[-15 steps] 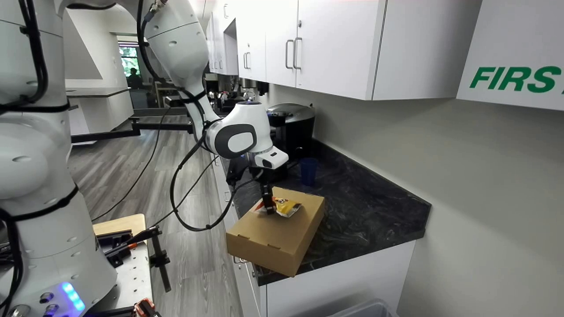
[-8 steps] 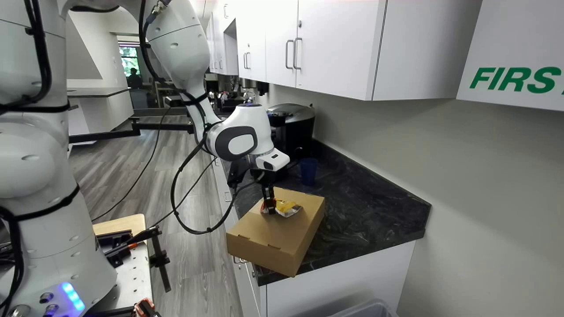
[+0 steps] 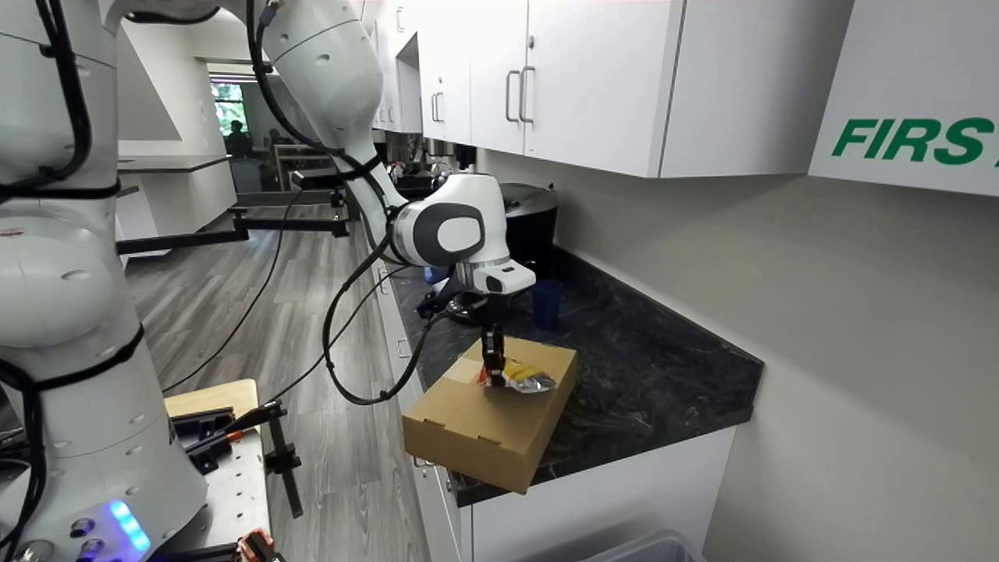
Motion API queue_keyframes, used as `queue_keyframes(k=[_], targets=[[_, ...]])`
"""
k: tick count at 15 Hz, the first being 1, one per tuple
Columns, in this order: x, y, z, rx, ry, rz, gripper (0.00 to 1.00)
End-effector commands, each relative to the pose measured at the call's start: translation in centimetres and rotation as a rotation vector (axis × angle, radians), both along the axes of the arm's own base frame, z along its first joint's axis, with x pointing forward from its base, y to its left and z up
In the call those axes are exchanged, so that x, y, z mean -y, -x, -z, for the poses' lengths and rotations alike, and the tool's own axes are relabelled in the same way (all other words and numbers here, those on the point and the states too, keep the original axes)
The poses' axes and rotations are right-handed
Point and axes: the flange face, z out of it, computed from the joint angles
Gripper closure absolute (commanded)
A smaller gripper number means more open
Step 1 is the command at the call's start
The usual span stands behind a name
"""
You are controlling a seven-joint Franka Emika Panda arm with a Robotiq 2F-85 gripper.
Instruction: Take the yellow rapper off of the box and put it in the bin
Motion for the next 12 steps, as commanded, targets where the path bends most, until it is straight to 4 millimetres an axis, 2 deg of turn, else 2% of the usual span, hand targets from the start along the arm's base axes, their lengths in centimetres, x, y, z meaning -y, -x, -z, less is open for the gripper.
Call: queue_keyframes(k=[1,8,12], targets=[[0.3,-1.1,-2.2,-0.039,0.020,0.069,0.99],[2.0,-2.6,-3.5,-0.041,0.079,0.197,0.99],[3.0,-3.2,-5.8,-0.034,0.072,0.211,0.98]])
